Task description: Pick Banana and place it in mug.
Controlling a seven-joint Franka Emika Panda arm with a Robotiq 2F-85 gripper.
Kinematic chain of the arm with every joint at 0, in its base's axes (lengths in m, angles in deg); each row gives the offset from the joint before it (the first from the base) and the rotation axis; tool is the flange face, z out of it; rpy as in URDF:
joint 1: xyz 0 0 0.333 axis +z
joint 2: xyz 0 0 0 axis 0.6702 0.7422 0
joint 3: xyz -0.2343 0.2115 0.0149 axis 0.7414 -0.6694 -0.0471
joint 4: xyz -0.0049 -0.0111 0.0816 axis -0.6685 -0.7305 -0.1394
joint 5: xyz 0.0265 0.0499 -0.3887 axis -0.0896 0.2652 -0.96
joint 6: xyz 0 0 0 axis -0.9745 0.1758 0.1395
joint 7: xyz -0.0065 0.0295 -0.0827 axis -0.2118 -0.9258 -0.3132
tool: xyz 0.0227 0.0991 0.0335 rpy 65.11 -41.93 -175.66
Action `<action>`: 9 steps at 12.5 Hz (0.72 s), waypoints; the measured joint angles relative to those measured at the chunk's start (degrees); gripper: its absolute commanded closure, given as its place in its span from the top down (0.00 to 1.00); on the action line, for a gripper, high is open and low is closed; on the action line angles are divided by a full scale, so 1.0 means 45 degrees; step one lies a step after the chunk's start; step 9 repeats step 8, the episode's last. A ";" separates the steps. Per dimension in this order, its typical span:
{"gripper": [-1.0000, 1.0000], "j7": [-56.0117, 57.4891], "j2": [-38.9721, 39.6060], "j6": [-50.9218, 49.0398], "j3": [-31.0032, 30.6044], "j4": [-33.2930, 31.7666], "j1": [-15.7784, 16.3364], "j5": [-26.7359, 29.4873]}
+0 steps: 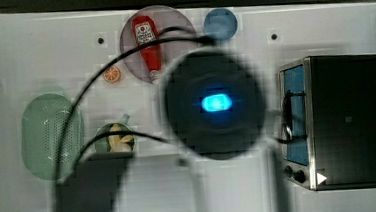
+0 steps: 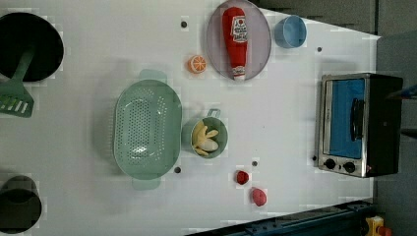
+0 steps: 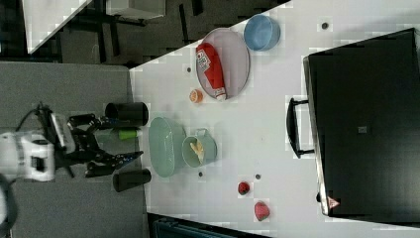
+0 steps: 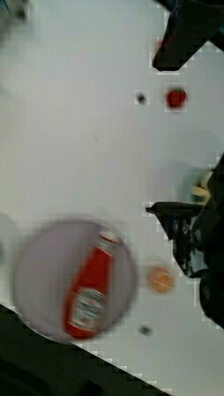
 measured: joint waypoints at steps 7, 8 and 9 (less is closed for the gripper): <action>1.00 0.0706 0.0009 -0.0723 0.0757 0.0572 -0.0431 -0.0770; 1.00 0.0790 0.0145 -0.0820 0.0501 0.0584 -0.0422 -0.0794; 1.00 0.0790 0.0145 -0.0820 0.0501 0.0584 -0.0422 -0.0794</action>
